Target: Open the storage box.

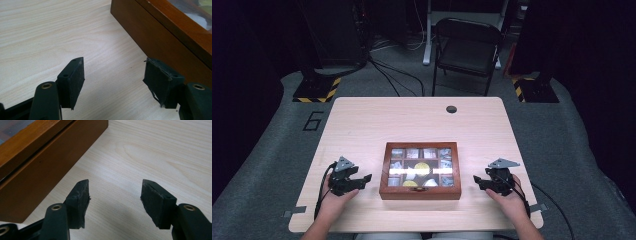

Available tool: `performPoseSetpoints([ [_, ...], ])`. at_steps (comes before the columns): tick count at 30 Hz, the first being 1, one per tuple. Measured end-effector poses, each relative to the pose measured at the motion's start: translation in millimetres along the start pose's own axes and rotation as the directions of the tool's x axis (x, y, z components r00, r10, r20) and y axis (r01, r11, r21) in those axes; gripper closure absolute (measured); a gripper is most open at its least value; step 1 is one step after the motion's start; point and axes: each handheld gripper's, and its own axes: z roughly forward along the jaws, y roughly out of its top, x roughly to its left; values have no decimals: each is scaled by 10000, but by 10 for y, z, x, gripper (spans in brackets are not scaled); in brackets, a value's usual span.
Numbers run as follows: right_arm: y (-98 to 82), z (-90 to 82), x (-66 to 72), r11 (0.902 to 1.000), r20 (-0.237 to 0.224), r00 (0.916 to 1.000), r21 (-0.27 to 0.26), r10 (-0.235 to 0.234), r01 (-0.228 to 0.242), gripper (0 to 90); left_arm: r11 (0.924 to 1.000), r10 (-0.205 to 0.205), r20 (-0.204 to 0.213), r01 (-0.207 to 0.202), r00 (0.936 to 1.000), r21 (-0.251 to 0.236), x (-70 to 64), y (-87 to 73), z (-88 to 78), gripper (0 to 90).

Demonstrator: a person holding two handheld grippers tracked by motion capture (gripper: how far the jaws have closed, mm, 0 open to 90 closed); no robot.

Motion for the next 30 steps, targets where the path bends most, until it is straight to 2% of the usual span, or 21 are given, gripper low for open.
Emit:
performPoseSetpoints([
  [6, 4, -44, 23, 10000, -82, 10000, -31, -40, 40, 382, 9999, -130, 153, 131, 9998, -77, -26, 5, -50, 327],
  [14, 21, -137, 104, 9996, -25, 9998, -200, -202, 201, 337, 9997, 46, 346, -37, 9994, -251, -99, 18, -109, 339],
  [22, 30, -197, 155, 9984, 20, 9993, -429, -364, 365, 344, 9993, 175, 470, -159, 9987, -336, -161, 31, -163, 341],
  [30, 27, -245, 216, 9979, -143, 9986, -418, -501, 495, 368, 9990, 248, 541, -228, 9982, -381, -201, 33, -215, 341],
])
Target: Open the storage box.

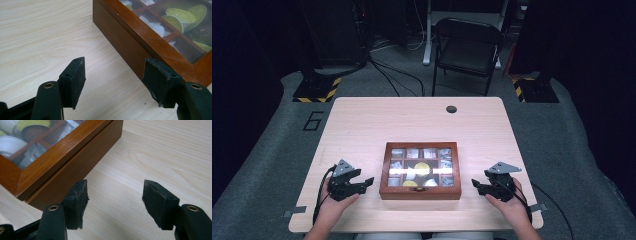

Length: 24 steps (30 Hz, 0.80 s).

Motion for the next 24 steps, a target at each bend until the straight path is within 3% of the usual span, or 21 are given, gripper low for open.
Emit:
performPoseSetpoints([
  [9, 27, -63, 105, 9996, -70, 9996, -79, -267, 266, 382, 10000, -40, 58, 40, 10000, -10, -76, 0, -26, 344],
  [17, 37, -101, 205, 9994, -382, 9989, -218, -262, 254, 385, 10000, 80, 320, -81, 9995, 11, -186, -9, -76, 347],
  [24, 5, -168, 345, 9981, -653, 9963, -306, -562, 542, 385, 9997, 257, 465, -255, 9986, -39, -272, -23, -102, 347],
])
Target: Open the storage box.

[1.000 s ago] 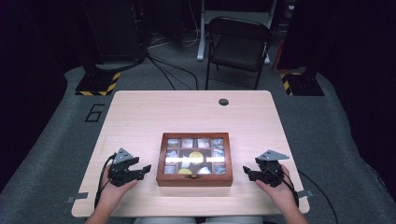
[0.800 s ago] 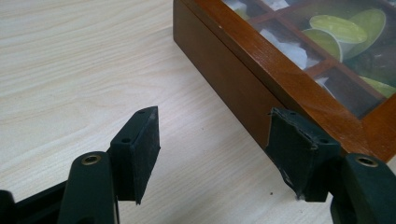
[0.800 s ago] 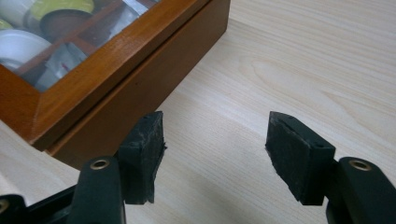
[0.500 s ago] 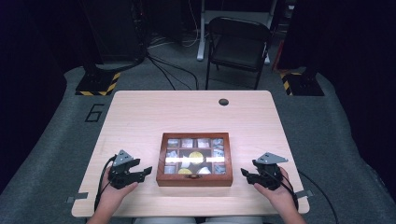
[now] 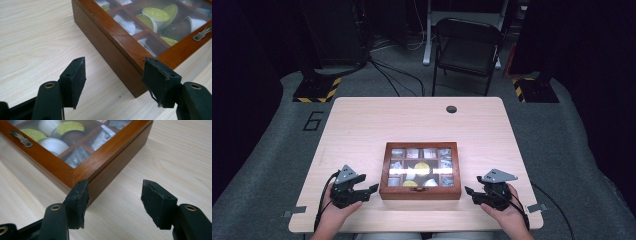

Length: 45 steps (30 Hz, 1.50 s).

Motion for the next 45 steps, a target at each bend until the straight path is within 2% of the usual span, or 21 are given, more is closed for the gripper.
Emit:
performPoseSetpoints([
  [5, -4, -24, 99, 9997, -288, 9992, -41, -262, 261, 388, 9999, 119, 189, -120, 9998, 48, -57, -6, -13, 347],
  [12, 8, -39, 188, 9984, -466, 9976, -272, -516, 504, 423, 9995, 266, 340, -271, 9991, 144, -112, -30, -24, 349],
  [14, 9, -32, 207, 9977, -593, 9962, -255, -636, 622, 436, 9998, 189, 411, -193, 9990, 97, -137, -36, -24, 358],
  [20, 5, -12, 236, 9982, -861, 9946, -167, -587, 575, 452, 9986, 482, 614, -494, 9969, 187, -183, -30, -20, 376],
  [29, -25, 70, 227, 9992, -1263, 9914, 126, -356, 375, 477, 9978, 573, 829, -598, 9949, 281, -232, -44, 24, 405],
  [32, -29, 103, 229, 9989, -1252, 9914, 213, -393, 423, 484, 9974, 572, 963, -612, 9937, 393, -247, -49, 52, 411],
  [35, -35, 144, 238, 9978, -1257, 9909, 383, -491, 543, 488, 9957, 738, 988, -789, 9924, 487, -256, -54, 89, 414],
  [36, -35, 165, 246, 9967, -1300, 9895, 423, -635, 695, 493, 9956, 673, 1105, -740, 9916, 580, -266, -58, 107, 420],
  [38, -36, 174, 261, 9968, -1261, 9903, 458, -590, 652, 495, 9950, 703, 1153, -780, 9908, 631, -269, -58, 114, 421],
  [40, -34, 197, 265, 9956, -1300, 9887, 454, -750, 815, 507, 9937, 808, 1149, -890, 9901, 685, -274, -60, 129, 423],
  [45, -33, 223, 265, 9945, -1274, 9889, 619, -764, 848, 521, 9930, 856, 1097, -938, 9903, 719, -286, -62, 158, 424],
])
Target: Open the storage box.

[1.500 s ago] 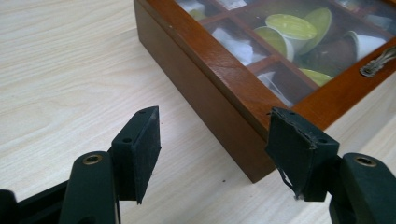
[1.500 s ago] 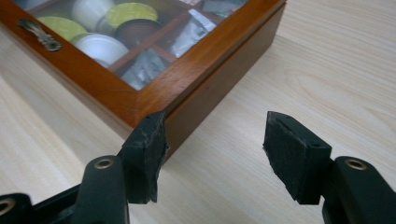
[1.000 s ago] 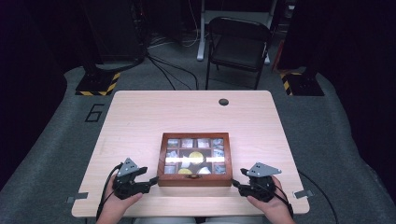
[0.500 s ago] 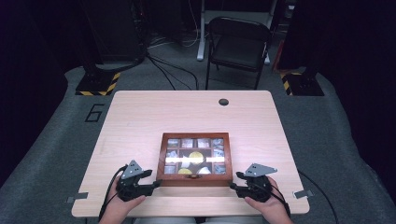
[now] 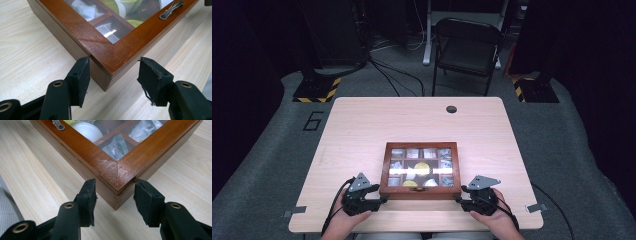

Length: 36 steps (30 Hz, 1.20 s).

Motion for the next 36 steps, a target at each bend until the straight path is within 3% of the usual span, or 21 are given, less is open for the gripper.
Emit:
performPoseSetpoints([
  [17, -2, 35, -46, 9997, -53, 9997, -44, 243, -243, 509, 9996, 56, -77, -54, 10000, 267, 25, 14, 67, 422],
  [23, 11, 25, -28, 9997, 36, 9998, -139, 182, -182, 515, 9998, 76, -236, -72, 9997, 160, 7, 20, 64, 424],
  [36, 34, -24, -23, 9986, 99, 9998, -500, 152, -146, 518, 9997, 171, -177, -174, 9997, -168, -19, 60, 13, 428],
])
